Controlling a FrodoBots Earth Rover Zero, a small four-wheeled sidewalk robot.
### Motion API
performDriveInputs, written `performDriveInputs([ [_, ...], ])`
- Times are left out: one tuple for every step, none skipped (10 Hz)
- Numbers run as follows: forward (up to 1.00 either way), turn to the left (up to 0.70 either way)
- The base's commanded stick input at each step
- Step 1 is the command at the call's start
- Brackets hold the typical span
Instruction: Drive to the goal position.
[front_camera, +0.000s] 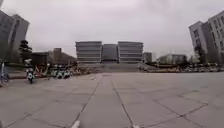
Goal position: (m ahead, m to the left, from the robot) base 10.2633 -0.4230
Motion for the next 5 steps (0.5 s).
performDriveInputs([
  [0.7,0.0],
  [0.7,0.0],
  [0.7,0.0],
  [0.7,0.0],
  [0.7,0.0],
])
